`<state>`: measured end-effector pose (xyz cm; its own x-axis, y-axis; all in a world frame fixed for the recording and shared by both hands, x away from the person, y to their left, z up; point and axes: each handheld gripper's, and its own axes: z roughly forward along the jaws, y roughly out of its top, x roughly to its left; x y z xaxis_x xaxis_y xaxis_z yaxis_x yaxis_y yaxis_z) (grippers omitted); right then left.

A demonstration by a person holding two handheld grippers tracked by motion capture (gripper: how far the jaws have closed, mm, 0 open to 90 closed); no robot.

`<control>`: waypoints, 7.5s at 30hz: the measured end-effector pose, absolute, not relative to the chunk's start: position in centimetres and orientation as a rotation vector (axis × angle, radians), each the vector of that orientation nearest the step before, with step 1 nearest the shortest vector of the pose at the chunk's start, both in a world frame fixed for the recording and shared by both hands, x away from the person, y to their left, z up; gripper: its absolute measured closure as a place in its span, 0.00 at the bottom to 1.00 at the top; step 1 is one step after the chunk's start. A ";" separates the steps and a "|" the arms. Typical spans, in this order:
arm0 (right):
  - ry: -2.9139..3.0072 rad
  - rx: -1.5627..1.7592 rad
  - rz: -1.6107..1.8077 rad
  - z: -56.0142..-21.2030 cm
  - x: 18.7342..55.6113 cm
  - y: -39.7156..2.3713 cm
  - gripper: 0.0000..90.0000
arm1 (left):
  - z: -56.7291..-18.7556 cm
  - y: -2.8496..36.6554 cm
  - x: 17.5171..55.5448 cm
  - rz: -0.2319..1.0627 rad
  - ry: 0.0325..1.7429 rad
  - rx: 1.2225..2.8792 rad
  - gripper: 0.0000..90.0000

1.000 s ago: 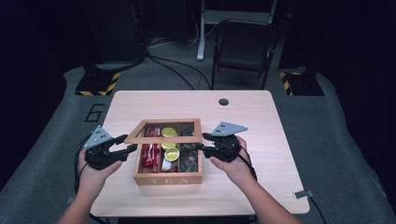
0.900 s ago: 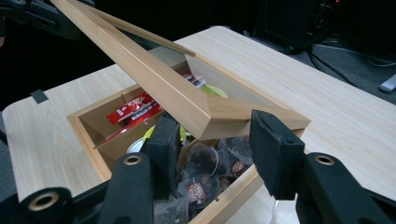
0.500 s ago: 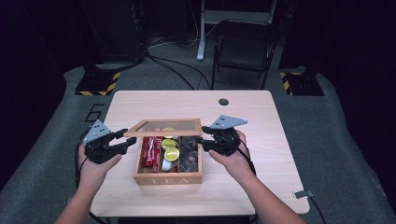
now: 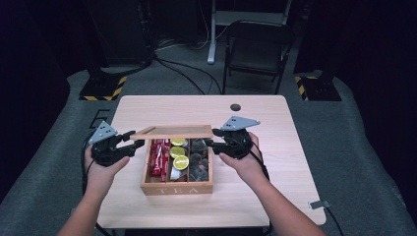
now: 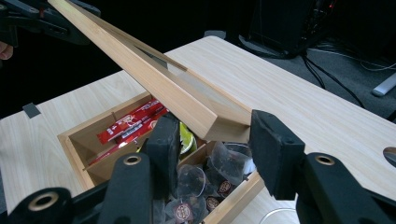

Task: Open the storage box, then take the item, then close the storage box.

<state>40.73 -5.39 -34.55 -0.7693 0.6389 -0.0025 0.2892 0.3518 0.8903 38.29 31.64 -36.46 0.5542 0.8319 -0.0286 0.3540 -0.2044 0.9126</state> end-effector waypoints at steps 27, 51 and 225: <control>2.247 0.856 1.375 -33.8 41.4 -5.0 0.60 | -37.8 31.7 40.5 0.602 1.023 1.759 0.63; 2.233 0.928 1.409 -34.6 40.9 -5.6 0.59 | -37.8 31.8 40.7 0.601 1.007 1.753 0.63; 2.418 0.828 1.337 -42.7 41.1 -1.3 1.00 | -37.8 32.0 41.4 0.578 1.017 1.718 0.63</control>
<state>41.15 -1.27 -42.72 -0.8052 0.5910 0.0487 0.3555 0.4154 0.8373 41.42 31.99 -37.82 0.5294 0.8440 -0.0863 0.3579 -0.1299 0.9247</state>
